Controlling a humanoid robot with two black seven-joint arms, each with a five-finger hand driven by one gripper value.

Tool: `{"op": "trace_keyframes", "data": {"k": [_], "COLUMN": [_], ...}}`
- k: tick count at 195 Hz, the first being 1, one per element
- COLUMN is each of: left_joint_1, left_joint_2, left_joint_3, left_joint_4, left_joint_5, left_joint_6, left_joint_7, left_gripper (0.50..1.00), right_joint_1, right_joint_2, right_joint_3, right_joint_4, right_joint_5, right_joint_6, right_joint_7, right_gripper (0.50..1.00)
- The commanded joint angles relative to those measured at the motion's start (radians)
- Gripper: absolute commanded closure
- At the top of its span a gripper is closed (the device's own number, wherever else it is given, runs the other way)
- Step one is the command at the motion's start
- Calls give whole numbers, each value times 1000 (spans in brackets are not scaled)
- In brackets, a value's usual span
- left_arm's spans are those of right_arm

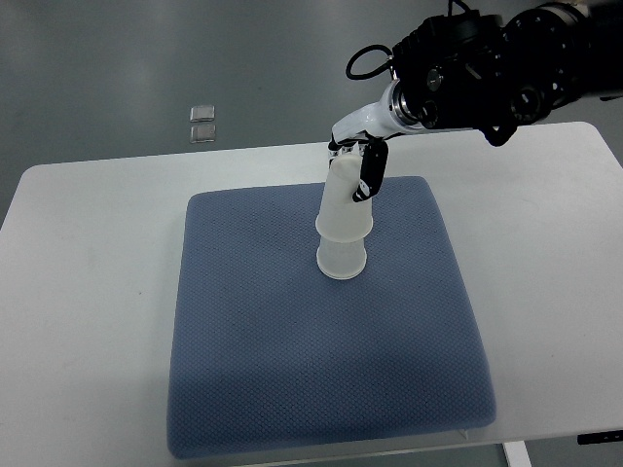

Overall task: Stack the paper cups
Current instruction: 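Lower the held cup over the centre cup with the right hand, then open the right hand and lift it off the stacked cups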

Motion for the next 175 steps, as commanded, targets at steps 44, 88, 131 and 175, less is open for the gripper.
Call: {"op": "trace_keyframes", "data": {"k": [44,88,131,175], "left_joint_1": [2,2,2,2], "left_joint_2": [0,0,0,0], "left_joint_3": [0,0,0,0], "left_joint_4": [0,0,0,1], "left_joint_5": [0,0,0,0], "left_joint_6": [0,0,0,0], "left_joint_7": [1,0,0,1], "left_gripper": [500,500,500,500], "right_joint_1": [-40,-50,-73,-68], "right_joint_2": [0,11,21,5], "right_joint_3": [2,3,3,9], "right_joint_4": [0,0,0,0], "right_joint_5": [0,2,3,5], "right_joint_6": [-33,-38,-65,-65], "right_joint_7": [0,0,0,0], "right_gripper": [775,718,681,640]}}
